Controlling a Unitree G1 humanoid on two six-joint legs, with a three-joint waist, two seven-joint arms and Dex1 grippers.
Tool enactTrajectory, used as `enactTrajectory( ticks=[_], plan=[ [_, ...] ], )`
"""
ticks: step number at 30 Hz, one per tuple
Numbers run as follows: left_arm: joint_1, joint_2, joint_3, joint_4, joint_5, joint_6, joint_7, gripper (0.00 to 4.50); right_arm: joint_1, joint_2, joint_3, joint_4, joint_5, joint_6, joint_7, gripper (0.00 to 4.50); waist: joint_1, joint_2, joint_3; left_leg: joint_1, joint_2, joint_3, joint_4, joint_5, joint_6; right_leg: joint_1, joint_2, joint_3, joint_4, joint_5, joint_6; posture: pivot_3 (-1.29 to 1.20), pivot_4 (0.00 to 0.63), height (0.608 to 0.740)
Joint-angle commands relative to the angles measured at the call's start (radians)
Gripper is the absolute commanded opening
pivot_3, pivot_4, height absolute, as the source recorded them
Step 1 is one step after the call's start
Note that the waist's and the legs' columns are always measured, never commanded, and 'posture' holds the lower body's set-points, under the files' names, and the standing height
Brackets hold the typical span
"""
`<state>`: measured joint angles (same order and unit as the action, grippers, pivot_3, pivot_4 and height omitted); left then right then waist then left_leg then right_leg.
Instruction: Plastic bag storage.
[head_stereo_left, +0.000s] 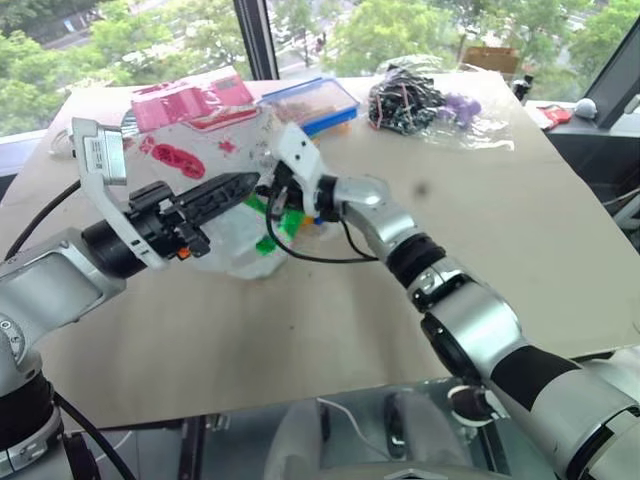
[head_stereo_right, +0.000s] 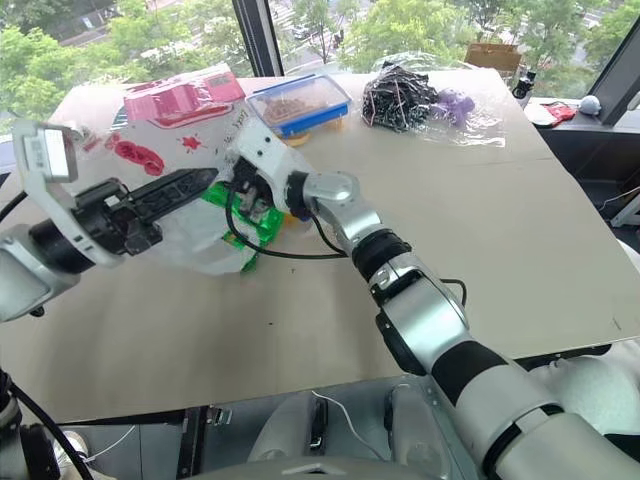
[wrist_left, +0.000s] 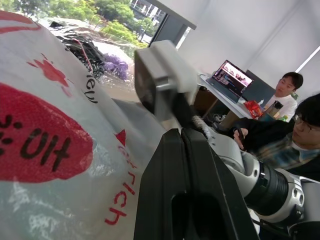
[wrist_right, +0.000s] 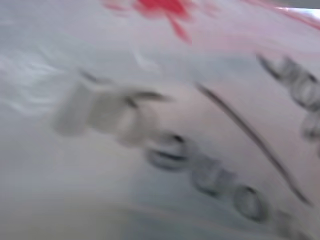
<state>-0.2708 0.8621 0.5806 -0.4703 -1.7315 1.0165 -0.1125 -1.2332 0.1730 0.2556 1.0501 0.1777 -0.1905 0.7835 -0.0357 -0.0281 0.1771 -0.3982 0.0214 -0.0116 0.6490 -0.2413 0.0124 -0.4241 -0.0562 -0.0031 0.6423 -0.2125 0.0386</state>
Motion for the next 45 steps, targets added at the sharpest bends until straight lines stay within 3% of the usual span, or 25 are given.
enactTrajectory(
  ticks=[1, 4, 6, 9, 13, 16, 20, 21, 26, 32, 36, 42, 45],
  plan=[
    [-0.01, 0.006, -0.005, -0.026, -0.035, -0.089, 0.063, 0.0, -0.07, 0.211, 0.066, 0.026, -0.088, -0.115, 0.026, 0.73, -0.002, 0.0, 0.0, -0.001, -0.001, 0.001, 0.0, 0.0, -0.001, -0.001, 0.0, 0.0, 0.0, 0.0, 0.0, 0.0, 0.15, 0.74],
    [-0.047, -0.024, -0.036, 0.037, 0.014, -0.145, 0.101, 0.0, 0.0, 0.139, 0.082, -0.06, -0.098, -0.118, 0.055, 1.72, -0.002, 0.0, 0.0, -0.001, 0.0, 0.001, -0.001, 0.001, -0.002, -0.002, 0.001, 0.001, 0.001, 0.0, 0.0, 0.0, 0.15, 0.74],
    [-0.064, -0.032, -0.051, 0.077, 0.049, -0.167, 0.106, 0.0, 0.043, 0.101, 0.074, -0.137, -0.079, -0.09, 0.07, 2.69, -0.001, 0.0, 0.0, -0.002, 0.0, 0.001, -0.001, 0.001, -0.002, -0.003, 0.002, 0.001, 0.002, 0.0, 0.0, 0.0, 0.15, 0.74],
    [-0.104, -0.043, -0.079, 0.167, 0.114, -0.186, 0.08, 0.0, 0.139, 0.015, 0.062, -0.353, -0.062, -0.009, 0.053, 2.69, 0.001, 0.0, 0.0, -0.001, 0.0, 0.001, -0.001, 0.001, -0.002, -0.003, 0.002, 0.0, 0.002, 0.0, 0.0, 0.0, 0.15, 0.74],
    [-0.189, -0.052, -0.131, 0.299, 0.234, -0.201, 0.023, 0.0, 0.276, -0.103, 0.052, -0.711, 0.008, 0.273, 0.08, 2.69, 0.019, 0.0, 0.0, -0.002, -0.001, 0.001, -0.001, 0.001, -0.002, -0.003, 0.002, 0.0, 0.002, 0.0, 0.0, 0.0, 0.15, 0.74],
    [-0.25, -0.056, -0.165, 0.377, 0.318, -0.201, -0.035, 0.0, 0.351, -0.16, 0.021, -0.911, 0.013, 0.454, 0.0, 2.69, 0.025, 0.0, 0.0, -0.003, -0.001, 0.002, 0.001, 0.002, -0.003, -0.003, 0.002, 0.0, 0.003, 0.0, 0.0, 0.0, 0.15, 0.74],
    [-0.307, -0.06, -0.183, 0.445, 0.393, -0.187, -0.109, 0.0, 0.435, -0.191, -0.03, -1.094, -0.002, 0.639, -0.152, 4.4, 0.022, 0.0, 0.0, -0.003, -0.001, 0.005, 0.0, 0.002, -0.003, -0.003, 0.003, -0.001, 0.003, 0.0, 0.0, 0.0, 0.15, 0.74],
    [-0.317, -0.058, -0.188, 0.458, 0.413, -0.185, -0.128, 0.0, 0.45, -0.201, -0.04, -1.12, 0.004, 0.689, -0.171, 4.46, 0.019, 0.0, 0.0, -0.003, 0.0, 0.005, 0.0, 0.002, -0.003, -0.004, 0.003, -0.001, 0.003, 0.0, 0.0, 0.0, 0.15, 0.74],
    [-0.317, -0.059, -0.189, 0.454, 0.474, -0.164, -0.19, 0.0, 0.446, -0.189, -0.091, -1.03, -0.023, 0.804, -0.311, 4.46, 0.016, -0.001, 0.0, -0.002, 0.0, 0.007, 0.0, 0.002, -0.003, -0.004, 0.004, 0.0, 0.005, 0.0, 0.0, 0.0, 0.15, 0.74],
    [-0.293, -0.057, -0.154, 0.389, 0.49, -0.138, -0.204, 0.0, 0.334, -0.144, -0.142, -0.638, -0.042, 0.658, -0.361, 4.46, 0.012, -0.001, 0.0, -0.002, 0.0, 0.007, 0.0, 0.002, -0.003, -0.004, 0.004, 0.001, 0.004, 0.0, 0.0, 0.0, 0.15, 0.74],
    [-0.245, -0.04, -0.136, 0.316, 0.504, -0.127, -0.209, 0.0, 0.282, -0.132, -0.177, -0.488, -0.029, 0.58, -0.349, 4.46, 0.002, -0.001, 0.0, -0.003, 0.0, 0.007, 0.0, 0.002, -0.003, -0.004, 0.003, 0.001, 0.004, 0.0, 0.0, 0.0, 0.15, 0.74],
    [-0.205, -0.04, -0.101, 0.261, 0.495, -0.109, -0.193, 0.0, 0.287, -0.157, -0.171, -0.528, -0.024, 0.578, -0.295, 2.1, -0.002, 0.0, 0.0, -0.005, 0.0, 0.005, 0.0, 0.002, -0.003, -0.006, 0.003, 0.001, 0.003, 0.0, 0.0, 0.0, 0.15, 0.74],
    [-0.207, -0.047, -0.102, 0.263, 0.498, -0.106, -0.188, 0.0, 0.327, -0.182, -0.16, -0.622, -0.014, 0.626, -0.264, 2.1, -0.002, 0.0, 0.0, -0.005, 0.0, 0.004, 0.0, 0.002, -0.002, -0.006, 0.003, 0.0, 0.004, 0.0, 0.0, 0.0, 0.15, 0.74]
  ],
)
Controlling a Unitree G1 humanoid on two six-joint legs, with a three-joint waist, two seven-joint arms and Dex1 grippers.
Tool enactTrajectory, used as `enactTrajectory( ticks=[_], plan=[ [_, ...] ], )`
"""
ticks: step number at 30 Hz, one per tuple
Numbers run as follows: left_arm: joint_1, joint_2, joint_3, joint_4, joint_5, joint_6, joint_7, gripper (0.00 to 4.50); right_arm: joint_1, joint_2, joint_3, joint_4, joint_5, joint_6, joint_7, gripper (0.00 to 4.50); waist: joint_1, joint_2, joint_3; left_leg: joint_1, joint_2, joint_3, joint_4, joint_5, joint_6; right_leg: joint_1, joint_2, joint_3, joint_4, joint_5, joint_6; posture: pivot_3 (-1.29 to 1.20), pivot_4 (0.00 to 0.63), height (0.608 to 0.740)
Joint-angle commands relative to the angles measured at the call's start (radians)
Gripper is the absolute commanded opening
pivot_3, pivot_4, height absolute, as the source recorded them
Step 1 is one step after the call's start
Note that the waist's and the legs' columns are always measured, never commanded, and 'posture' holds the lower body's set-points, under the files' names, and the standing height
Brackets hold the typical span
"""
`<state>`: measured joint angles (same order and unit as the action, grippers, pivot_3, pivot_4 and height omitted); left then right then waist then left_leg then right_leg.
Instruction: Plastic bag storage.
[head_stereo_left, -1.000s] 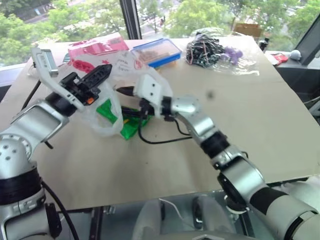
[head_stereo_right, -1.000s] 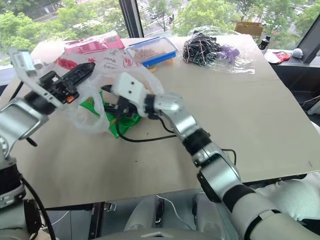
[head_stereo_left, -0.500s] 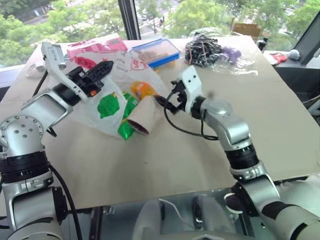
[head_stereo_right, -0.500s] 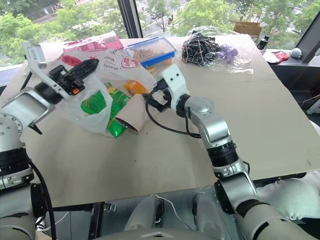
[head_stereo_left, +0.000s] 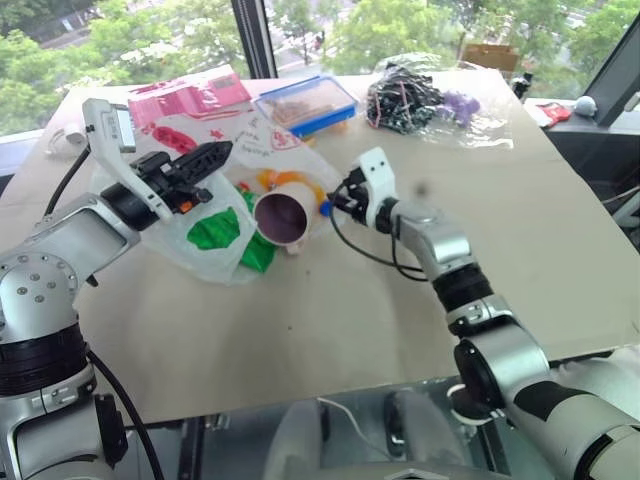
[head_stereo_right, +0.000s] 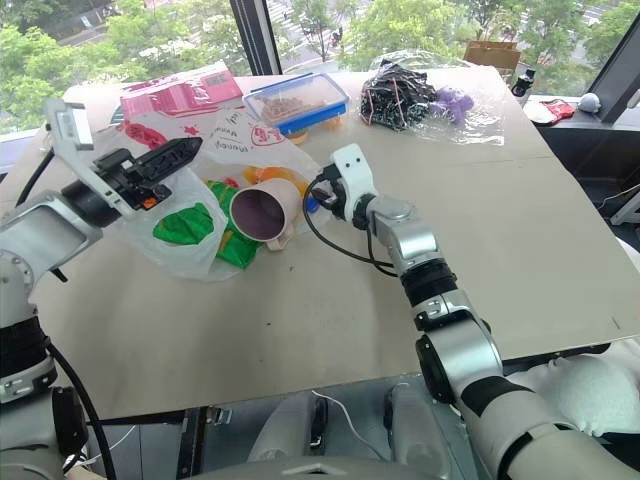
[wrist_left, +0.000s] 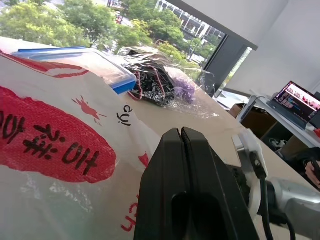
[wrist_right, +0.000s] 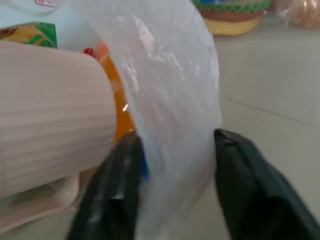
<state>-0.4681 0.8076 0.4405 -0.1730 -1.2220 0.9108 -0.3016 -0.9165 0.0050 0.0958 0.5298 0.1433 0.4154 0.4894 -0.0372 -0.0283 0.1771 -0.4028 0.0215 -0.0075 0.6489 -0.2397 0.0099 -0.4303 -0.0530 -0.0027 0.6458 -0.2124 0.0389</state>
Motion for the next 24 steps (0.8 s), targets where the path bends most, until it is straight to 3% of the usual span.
enactTrajectory(
  ticks=[1, 2, 4, 6, 8, 9, 11, 17, 20, 24],
  plan=[
    [-0.007, 0.005, 0.028, -0.036, -0.01, 0.005, -0.006, 0.0, 0.019, -0.015, 0.007, -0.108, 0.016, 0.026, 0.03, 2.1, 0.0, 0.0, 0.0, 0.0, 0.0, 0.0, 0.0, 0.0, 0.0, 0.0, 0.0, 0.0, 0.0, 0.0, 0.0, 0.0, 0.15, 0.74],
    [-0.006, 0.002, 0.021, -0.037, -0.008, 0.008, -0.011, 0.0, 0.024, -0.015, 0.011, -0.11, 0.012, 0.028, 0.03, 2.1, 0.0, 0.0, 0.0, 0.0, 0.0, 0.0, 0.0, 0.0, 0.0, 0.0, 0.0, 0.0, 0.0, 0.0, 0.0, 0.0, 0.15, 0.74],
    [-0.009, -0.003, 0.0, -0.041, -0.015, 0.024, -0.027, 0.0, 0.02, -0.004, 0.022, -0.069, -0.001, 0.02, 0.023, 1.59, -0.001, 0.0, 0.0, 0.001, 0.0, 0.0, 0.0, 0.0, 0.0, 0.0, 0.0, 0.0, 0.001, 0.0, 0.0, 0.0, 0.15, 0.74],
    [-0.016, -0.01, -0.001, -0.044, -0.053, 0.049, -0.033, 0.0, 0.013, 0.0, 0.026, -0.044, -0.005, 0.022, 0.029, 0.59, -0.002, 0.0, 0.0, 0.001, 0.0, 0.001, 0.0, 0.0, 0.0, 0.0, 0.0, 0.0, 0.001, 0.0, 0.0, 0.0, 0.15, 0.74],
    [-0.029, -0.024, 0.012, -0.041, -0.135, 0.083, -0.02, 0.57, 0.005, -0.004, 0.018, -0.044, 0.017, 0.055, 0.059, 0.0, -0.002, 0.0, 0.0, 0.001, 0.0, 0.001, 0.0, 0.0, 0.0, 0.0, 0.0, 0.0, 0.001, 0.0, 0.0, 0.0, 0.15, 0.74],
    [-0.036, -0.032, 0.018, -0.035, -0.173, 0.093, -0.005, 0.79, 0.003, -0.008, 0.012, -0.043, 0.024, 0.064, 0.069, 0.0, -0.001, 0.0, 0.0, 0.001, 0.0, 0.001, 0.0, 0.0, 0.0, 0.0, 0.0, 0.0, 0.001, 0.0, 0.0, 0.0, 0.15, 0.74],
    [-0.049, -0.046, 0.026, -0.023, -0.235, 0.104, 0.033, 1.65, 0.001, -0.02, 0.006, -0.038, 0.03, 0.078, 0.085, 0.0, 0.001, 0.0, 0.0, 0.001, 0.0, 0.0, 0.0, 0.0, 0.0, 0.0, 0.0, 0.0, 0.001, 0.0, 0.0, 0.0, 0.15, 0.74],
    [-0.037, -0.033, 0.012, -0.039, -0.244, 0.103, 0.073, 4.46, 0.001, -0.061, 0.021, 0.025, -0.013, 0.021, 0.079, 0.0, 0.0, 0.0, 0.0, 0.001, 0.0, 0.0, 0.0, 0.0, 0.0, 0.0, 0.0, 0.001, 0.001, 0.0, 0.0, 0.0, 0.15, 0.74],
    [-0.001, 0.02, 0.031, -0.046, -0.259, 0.135, 0.018, 4.46, 0.009, -0.074, 0.007, -0.01, -0.006, 0.018, 0.081, 0.0, -0.005, 0.0, 0.0, 0.001, 0.0, 0.0, 0.0, 0.0, 0.0, 0.0, 0.0, 0.001, 0.001, 0.0, 0.0, 0.0, 0.15, 0.74],
    [0.06, 0.149, 0.071, -0.082, -0.278, 0.198, -0.093, 4.5, 0.03, -0.083, 0.025, -0.045, -0.026, 0.013, 0.069, 1.29, -0.005, 0.0, 0.0, 0.001, 0.001, 0.001, 0.0, 0.0, 0.0, -0.001, 0.001, 0.002, 0.001, 0.0, 0.0, 0.0, 0.15, 0.74]
  ],
)
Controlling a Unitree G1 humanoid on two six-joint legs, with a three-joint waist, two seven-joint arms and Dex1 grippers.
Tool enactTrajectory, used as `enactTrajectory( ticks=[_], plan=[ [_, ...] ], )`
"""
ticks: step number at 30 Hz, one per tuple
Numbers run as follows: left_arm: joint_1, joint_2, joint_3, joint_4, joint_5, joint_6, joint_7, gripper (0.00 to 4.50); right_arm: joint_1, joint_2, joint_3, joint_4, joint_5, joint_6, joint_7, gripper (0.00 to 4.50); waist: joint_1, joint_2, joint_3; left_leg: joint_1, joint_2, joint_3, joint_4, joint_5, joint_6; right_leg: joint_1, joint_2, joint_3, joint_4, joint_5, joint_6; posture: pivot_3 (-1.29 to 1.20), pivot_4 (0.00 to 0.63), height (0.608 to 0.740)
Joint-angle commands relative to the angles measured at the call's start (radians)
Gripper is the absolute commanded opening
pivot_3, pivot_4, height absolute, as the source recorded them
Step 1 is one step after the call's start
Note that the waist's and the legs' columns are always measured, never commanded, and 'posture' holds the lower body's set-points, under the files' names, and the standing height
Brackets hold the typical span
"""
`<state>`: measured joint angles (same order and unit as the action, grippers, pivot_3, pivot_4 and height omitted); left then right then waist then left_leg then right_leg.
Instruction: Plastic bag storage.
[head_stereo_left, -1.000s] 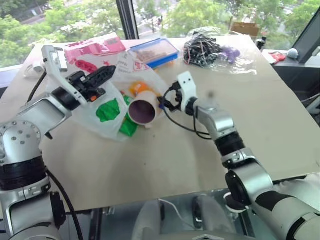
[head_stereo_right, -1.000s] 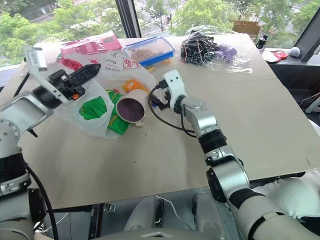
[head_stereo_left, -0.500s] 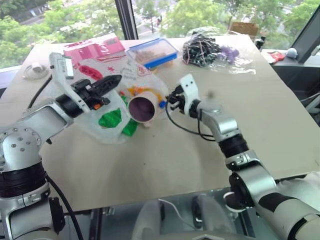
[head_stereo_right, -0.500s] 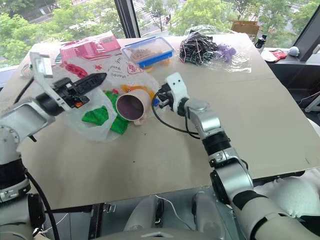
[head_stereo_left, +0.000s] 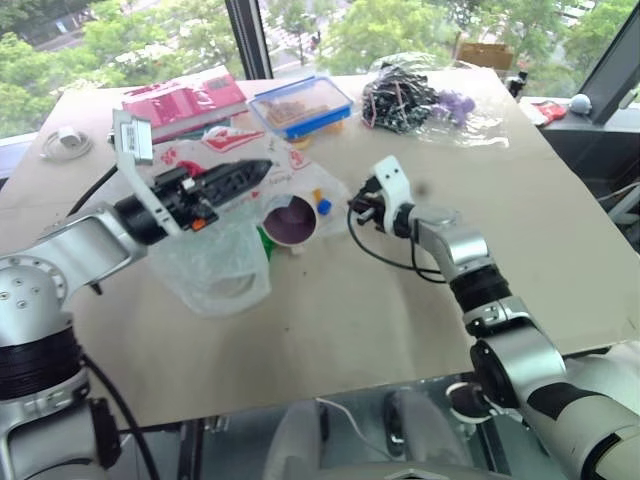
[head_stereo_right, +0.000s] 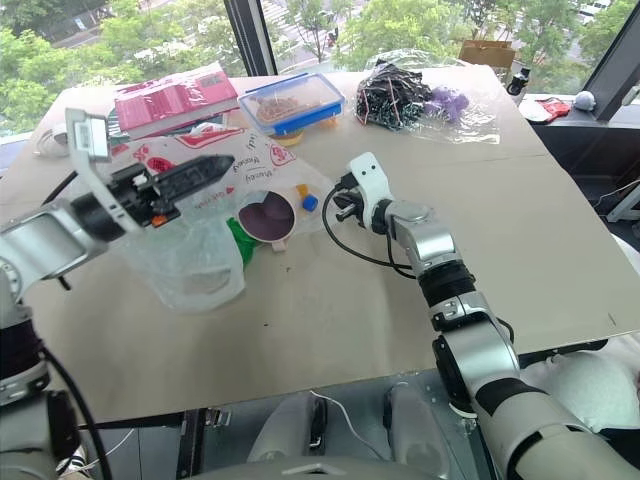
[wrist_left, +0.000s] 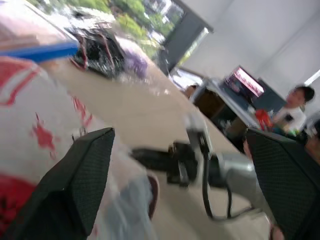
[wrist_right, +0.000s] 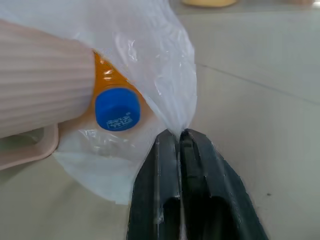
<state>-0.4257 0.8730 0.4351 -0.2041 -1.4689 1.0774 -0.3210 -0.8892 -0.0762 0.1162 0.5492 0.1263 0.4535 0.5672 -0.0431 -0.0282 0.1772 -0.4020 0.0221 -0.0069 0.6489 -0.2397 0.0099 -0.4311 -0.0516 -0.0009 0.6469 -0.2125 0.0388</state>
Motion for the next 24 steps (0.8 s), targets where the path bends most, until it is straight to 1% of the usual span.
enactTrajectory(
  ticks=[1, 4, 7, 10, 11, 13, 15, 16, 18, 20, 24],
  plan=[
    [0.035, 0.115, 0.098, -0.052, -0.05, 0.051, -0.1, 4.5, 0.009, -0.001, 0.008, -0.069, -0.012, -0.026, -0.011, 1.75, 0.001, 0.0, 0.0, 0.0, 0.0, 0.0, 0.0, 0.0, 0.0, 0.0, 0.0, 0.0, 0.0, 0.0, 0.0, 0.0, 0.15, 0.74],
    [0.147, 0.239, 0.225, -0.033, -0.161, 0.185, -0.246, 4.5, 0.025, 0.006, 0.022, -0.076, -0.017, -0.025, -0.006, 2.96, -0.003, 0.0, 0.0, 0.0, 0.0, 0.0, 0.0, 0.0, 0.0, 0.0, 0.0, 0.001, 0.0, 0.0, 0.0, 0.0, 0.15, 0.74],
    [0.301, 0.31, 0.359, -0.038, -0.154, 0.304, -0.376, 4.5, 0.024, 0.015, 0.021, -0.054, -0.02, -0.033, -0.015, 2.96, -0.001, 0.002, 0.001, 0.0, 0.001, 0.0, -0.001, 0.0, 0.0, -0.001, 0.0, 0.001, -0.001, 0.0, 0.0, 0.0, 0.15, 0.74],
    [0.439, 0.327, 0.453, -0.078, -0.103, 0.368, -0.476, 4.5, 0.01, 0.022, 0.016, -0.013, -0.029, -0.049, -0.029, 2.96, 0.001, 0.004, 0.002, 0.001, 0.001, 0.0, -0.002, 0.0, 0.0, -0.001, 0.0, 0.001, -0.001, 0.0, 0.0, 0.0, 0.15, 0.74],
    [0.502, 0.317, 0.475, -0.131, -0.065, 0.377, -0.515, 4.5, 0.005, 0.024, 0.015, 0.0, -0.032, -0.055, -0.032, 2.96, 0.002, 0.003, 0.002, 0.001, 0.001, 0.0, -0.002, 0.0, 0.0, -0.001, 0.0, 0.001, -0.001, -0.001, 0.0, 0.0, 0.15, 0.74],
    [0.646, 0.26, 0.484, -0.265, 0.041, 0.33, -0.561, 4.5, -0.005, 0.024, 0.012, 0.028, -0.037, -0.068, -0.038, 2.96, 0.0, 0.004, 0.003, 0.001, 0.001, 0.001, -0.002, 0.0, 0.0, 0.0, 0.0, 0.0, -0.001, -0.002, -0.003, 0.0, 0.15, 0.74],
    [0.7, 0.206, 0.468, -0.315, 0.083, 0.28, -0.532, 4.5, -0.01, 0.024, 0.01, 0.041, -0.039, -0.07, -0.041, 2.96, 0.001, 0.005, 0.003, 0.002, 0.001, 0.002, -0.003, 0.0, 0.0, 0.0, -0.001, 0.003, -0.002, -0.003, -0.004, 0.0, 0.15, 0.74],
    [0.721, 0.188, 0.454, -0.344, 0.129, 0.239, -0.536, 4.5, -0.012, 0.024, 0.009, 0.044, -0.039, -0.072, -0.04, 2.96, 0.003, 0.003, 0.002, 0.002, 0.001, 0.002, -0.003, 0.0, 0.0, 0.0, -0.001, 0.003, -0.001, -0.002, -0.004, 0.0, 0.15, 0.74],
    [0.739, 0.138, 0.398, -0.397, 0.235, 0.148, -0.505, 4.5, -0.013, 0.022, 0.01, 0.049, -0.039, -0.072, -0.037, 2.96, 0.005, 0.004, 0.002, 0.002, 0.001, 0.0, -0.003, 0.0, -0.001, 0.0, -0.001, 0.0, -0.001, -0.002, -0.004, 0.0, 0.15, 0.74],
    [0.733, 0.099, 0.36, -0.412, 0.27, 0.101, -0.475, 4.5, -0.013, 0.022, 0.01, 0.054, -0.04, -0.073, -0.036, 2.96, 0.004, 0.005, 0.003, 0.002, 0.001, 0.001, -0.003, 0.0, -0.001, 0.0, -0.001, 0.002, -0.001, -0.002, -0.005, 0.0, 0.15, 0.74],
    [0.689, 0.068, 0.287, -0.412, 0.35, 0.019, -0.427, 4.5, -0.013, 0.022, 0.014, 0.058, -0.043, -0.069, -0.033, 2.96, 0.004, 0.004, 0.002, 0.002, 0.001, 0.0, -0.003, 0.0, -0.001, 0.0, -0.001, 0.002, -0.001, -0.002, -0.005, 0.0, 0.15, 0.74]
  ],
)
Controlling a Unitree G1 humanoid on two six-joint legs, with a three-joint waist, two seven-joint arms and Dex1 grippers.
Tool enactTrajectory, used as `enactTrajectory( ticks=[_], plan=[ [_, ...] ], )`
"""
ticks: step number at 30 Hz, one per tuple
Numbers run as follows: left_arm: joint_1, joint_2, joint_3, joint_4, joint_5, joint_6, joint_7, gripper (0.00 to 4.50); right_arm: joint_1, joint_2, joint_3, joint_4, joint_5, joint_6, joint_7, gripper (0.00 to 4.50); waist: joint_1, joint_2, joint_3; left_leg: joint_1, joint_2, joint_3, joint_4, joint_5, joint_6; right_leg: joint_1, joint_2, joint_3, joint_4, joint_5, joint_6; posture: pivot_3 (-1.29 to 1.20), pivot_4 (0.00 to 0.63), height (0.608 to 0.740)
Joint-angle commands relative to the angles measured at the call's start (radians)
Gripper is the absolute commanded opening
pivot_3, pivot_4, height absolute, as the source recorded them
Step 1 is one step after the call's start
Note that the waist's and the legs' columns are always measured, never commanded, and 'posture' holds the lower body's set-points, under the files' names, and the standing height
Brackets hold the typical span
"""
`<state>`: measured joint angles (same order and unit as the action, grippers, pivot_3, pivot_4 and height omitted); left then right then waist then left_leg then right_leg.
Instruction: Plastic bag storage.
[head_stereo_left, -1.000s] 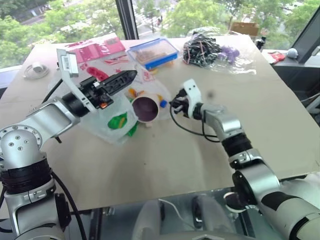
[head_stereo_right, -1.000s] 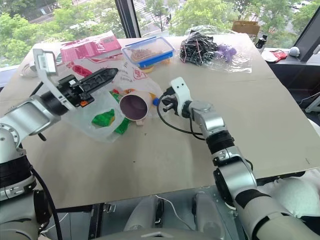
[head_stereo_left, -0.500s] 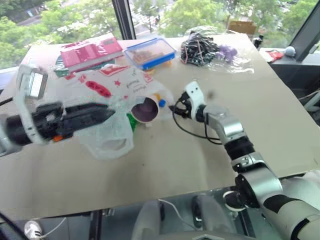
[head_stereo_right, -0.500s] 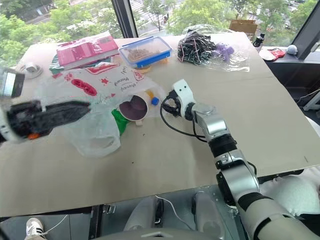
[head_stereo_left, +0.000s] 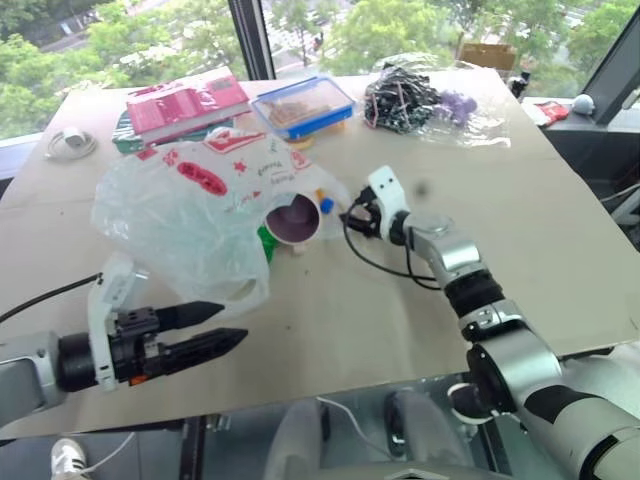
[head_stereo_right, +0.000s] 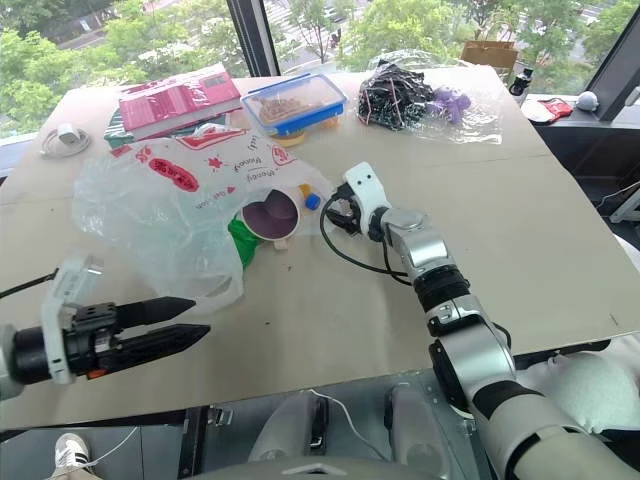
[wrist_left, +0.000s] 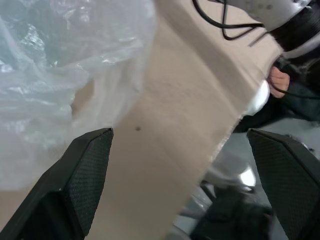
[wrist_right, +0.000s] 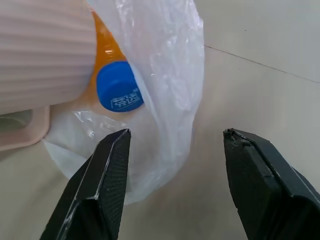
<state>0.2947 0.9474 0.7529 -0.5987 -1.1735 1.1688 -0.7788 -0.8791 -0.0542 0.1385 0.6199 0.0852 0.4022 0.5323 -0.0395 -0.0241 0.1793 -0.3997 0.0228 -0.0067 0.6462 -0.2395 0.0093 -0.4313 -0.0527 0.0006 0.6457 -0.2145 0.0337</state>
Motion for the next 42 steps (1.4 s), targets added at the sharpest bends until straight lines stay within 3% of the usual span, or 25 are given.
enactTrajectory(
  ticks=[1, 9, 12, 15, 17, 20, 22, 26, 28, 32, 35, 42],
  plan=[
    [-0.042, -0.011, -0.055, -0.02, 0.078, -0.092, 0.044, 4.5, -0.023, -0.001, -0.008, -0.012, -0.003, -0.017, 0.003, 2.96, 0.0, 0.0, 0.0, 0.0, 0.0, 0.0, 0.0, 0.0, 0.0, 0.0, 0.0, 0.0, 0.0, 0.0, 0.0, 0.0, 0.15, 0.74],
    [-0.149, -0.103, -0.365, -0.059, 0.338, -0.24, 0.217, 4.5, -0.052, 0.007, -0.013, 0.085, -0.015, -0.054, -0.007, 2.96, -0.001, 0.0, 0.0, 0.0, 0.0, 0.001, 0.0, 0.0, 0.0, 0.0, 0.0, 0.001, 0.0, 0.002, 0.004, 0.0, 0.15, 0.74],
    [-0.189, -0.157, -0.438, -0.043, 0.374, -0.266, 0.258, 3.75, -0.063, 0.01, -0.016, 0.133, -0.012, -0.069, 0.003, 2.18, -0.001, 0.0, 0.0, 0.0, 0.0, 0.002, 0.0, 0.0, 0.0, 0.0, 0.0, 0.001, 0.0, 0.002, 0.004, 0.0, 0.15, 0.74],
    [-0.213, -0.195, -0.457, -0.044, 0.357, -0.265, 0.258, 2.35, -0.064, 0.016, -0.036, 0.127, 0.022, -0.066, 0.036, 0.7, -0.002, 0.0, 0.0, 0.0, 0.0, 0.002, 0.0, 0.0, 0.0, 0.0, 0.001, 0.001, 0.0, 0.003, 0.004, 0.0, 0.15, 0.74],
    [-0.218, -0.213, -0.43, -0.046, 0.286, -0.24, 0.245, 1.57, -0.056, 0.026, -0.069, 0.086, 0.077, -0.026, 0.076, 0.0, -0.001, 0.0, 0.0, 0.0, 0.0, 0.002, 0.0, 0.0, 0.0, 0.0, 0.001, 0.001, 0.001, 0.003, 0.004, 0.0, 0.15, 0.74],
    [-0.242, -0.21, -0.32, -0.008, 0.021, -0.162, 0.239, 0.06, -0.038, 0.027, -0.1, -0.003, 0.166, 0.097, 0.158, 0.0, -0.001, 0.0, 0.0, 0.0, 0.0, 0.001, 0.001, 0.0, 0.0, 0.0, 0.001, 0.001, 0.001, 0.003, 0.004, 0.0, 0.15, 0.74],
    [-0.268, -0.17, -0.255, 0.042, -0.18, -0.125, 0.256, 0.02, -0.02, 0.022, -0.117, -0.069, 0.225, 0.186, 0.205, 0.0, -0.001, 0.0, 0.0, -0.001, 0.0, 0.0, 0.001, 0.0, 0.0, 0.0, 0.001, 0.0, 0.001, 0.003, 0.004, 0.0, 0.15, 0.74],
    [-0.439, 0.015, -0.183, 0.25, -0.674, -0.151, 0.375, 0.02, -0.019, 0.015, -0.241, -0.238, 0.444, 0.418, 0.242, 0.0, 0.007, 0.0, 0.001, -0.002, 0.001, -0.005, 0.004, 0.0, 0.001, 0.0, 0.001, -0.003, 0.003, 0.002, 0.004, 0.0, 0.15, 0.74],
    [-0.527, 0.062, -0.199, 0.328, -0.776, -0.177, 0.434, 0.02, -0.029, 0.011, -0.284, -0.285, 0.508, 0.481, 0.228, 0.0, 0.007, 0.0, 0.001, -0.002, 0.001, -0.005, 0.005, 0.0, 0.001, 0.0, 0.0, -0.004, 0.004, 0.002, 0.004, 0.0, 0.15, 0.74],
    [-0.815, 0.047, -0.245, 0.523, -0.799, -0.225, 0.546, 0.02, -0.115, 0.015, -0.439, -0.321, 0.679, 0.57, 0.151, 0.0, 0.012, 0.0, 0.001, -0.002, -0.001, -0.003, 0.005, 0.0, 0.001, 0.002, 0.001, -0.003, 0.002, 0.002, 0.005, 0.0, 0.15, 0.74],
    [-0.95, 0.031, -0.263, 0.63, -0.786, -0.242, 0.61, 0.02, -0.187, 0.011, -0.541, -0.32, 0.784, 0.6, 0.073, 0.0, 0.015, 0.0, 0.002, -0.002, -0.001, 0.0, 0.005, 0.0, 0.001, 0.002, 0.002, -0.004, 0.003, 0.002, 0.005, 0.0, 0.15, 0.74],
    [-1.255, -0.007, -0.303, 0.927, -0.58, -0.304, 0.649, 0.02, -0.376, -0.044, -0.745, -0.291, 1.013, 0.612, -0.158, 0.0, 0.024, -0.001, 0.001, -0.011, -0.001, 0.0, 0.005, 0.0, 0.0, -0.006, 0.002, -0.005, 0.001, 0.003, 0.005, 0.0, 0.15, 0.74]
  ],
)
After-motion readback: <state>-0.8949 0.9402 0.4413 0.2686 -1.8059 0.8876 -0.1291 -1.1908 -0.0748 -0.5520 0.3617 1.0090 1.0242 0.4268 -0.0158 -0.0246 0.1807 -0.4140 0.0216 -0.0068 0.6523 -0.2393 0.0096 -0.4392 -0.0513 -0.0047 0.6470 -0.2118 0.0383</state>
